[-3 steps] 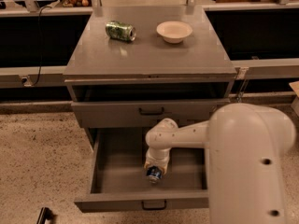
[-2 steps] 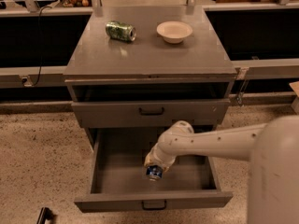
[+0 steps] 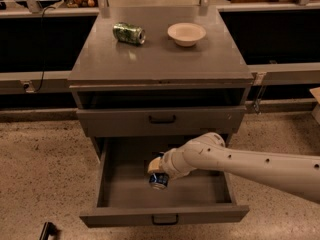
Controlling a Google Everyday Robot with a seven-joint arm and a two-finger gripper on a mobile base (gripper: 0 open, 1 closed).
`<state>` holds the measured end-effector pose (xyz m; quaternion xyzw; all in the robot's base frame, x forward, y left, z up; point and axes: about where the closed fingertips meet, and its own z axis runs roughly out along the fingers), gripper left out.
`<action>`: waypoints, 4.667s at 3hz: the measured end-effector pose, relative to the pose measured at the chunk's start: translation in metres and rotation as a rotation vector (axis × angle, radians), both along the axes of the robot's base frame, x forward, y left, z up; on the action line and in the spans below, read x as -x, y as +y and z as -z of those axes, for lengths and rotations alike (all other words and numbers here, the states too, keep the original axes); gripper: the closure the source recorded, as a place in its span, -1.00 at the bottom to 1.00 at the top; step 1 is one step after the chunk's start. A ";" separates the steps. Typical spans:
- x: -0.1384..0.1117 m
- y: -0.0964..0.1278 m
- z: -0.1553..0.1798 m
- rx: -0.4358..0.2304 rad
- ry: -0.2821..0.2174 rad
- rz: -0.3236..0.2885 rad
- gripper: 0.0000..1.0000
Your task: Pick pepsi can from middle drawer and place on counter
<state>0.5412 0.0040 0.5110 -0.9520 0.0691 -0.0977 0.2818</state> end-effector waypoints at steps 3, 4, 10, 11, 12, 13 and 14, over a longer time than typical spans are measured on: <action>0.033 0.004 -0.066 0.102 -0.166 -0.286 1.00; 0.064 0.010 -0.119 0.070 -0.285 -0.388 1.00; 0.031 -0.007 -0.309 0.080 -0.706 -0.696 1.00; 0.023 -0.026 -0.329 0.112 -0.737 -0.742 1.00; 0.021 -0.023 -0.329 0.137 -0.735 -0.755 1.00; -0.001 -0.027 -0.341 0.185 -0.788 -0.820 1.00; -0.036 -0.028 -0.372 0.150 -0.917 -0.927 1.00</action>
Offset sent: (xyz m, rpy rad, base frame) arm -0.0224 0.0126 0.0601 -0.1489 -0.2875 0.5679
